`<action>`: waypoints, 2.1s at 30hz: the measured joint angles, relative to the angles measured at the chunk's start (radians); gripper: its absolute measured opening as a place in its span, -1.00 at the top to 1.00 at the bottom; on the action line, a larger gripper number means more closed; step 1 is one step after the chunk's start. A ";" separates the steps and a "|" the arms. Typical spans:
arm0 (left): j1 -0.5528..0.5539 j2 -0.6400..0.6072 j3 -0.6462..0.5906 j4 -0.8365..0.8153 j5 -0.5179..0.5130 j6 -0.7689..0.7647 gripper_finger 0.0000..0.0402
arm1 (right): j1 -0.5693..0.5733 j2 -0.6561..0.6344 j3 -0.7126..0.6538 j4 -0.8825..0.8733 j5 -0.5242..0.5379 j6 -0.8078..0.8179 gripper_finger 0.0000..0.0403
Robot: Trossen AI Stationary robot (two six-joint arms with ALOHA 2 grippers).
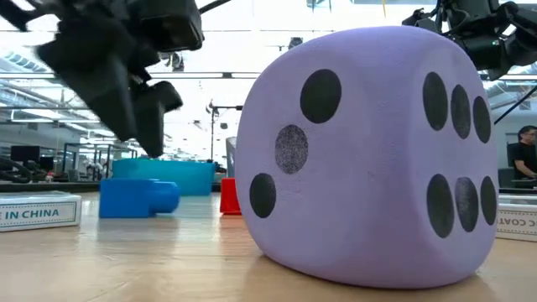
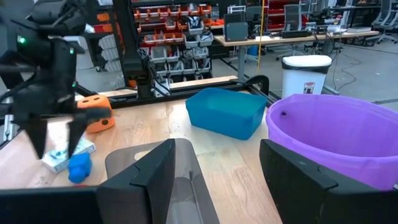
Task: Pick & Place Toys
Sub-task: Put the blue game piece into the white bin
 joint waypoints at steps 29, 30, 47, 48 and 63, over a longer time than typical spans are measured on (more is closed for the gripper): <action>-0.017 0.121 0.001 -0.129 -0.139 -0.050 0.09 | 0.000 0.000 0.000 0.000 0.000 0.000 -0.03; -0.014 0.120 0.001 -0.120 -0.141 -0.047 0.17 | 0.000 0.000 0.000 0.000 0.000 0.000 -0.03; 0.042 0.047 0.090 -0.009 -0.380 0.129 0.33 | 0.000 0.003 0.000 0.007 -0.002 0.025 -0.03; 0.053 0.047 0.110 -0.006 -0.416 0.163 0.33 | 0.000 0.004 0.000 0.008 -0.004 0.026 -0.03; 0.398 0.054 0.011 0.781 -0.189 0.484 0.33 | 0.087 0.176 0.000 0.144 -0.002 -0.114 -0.13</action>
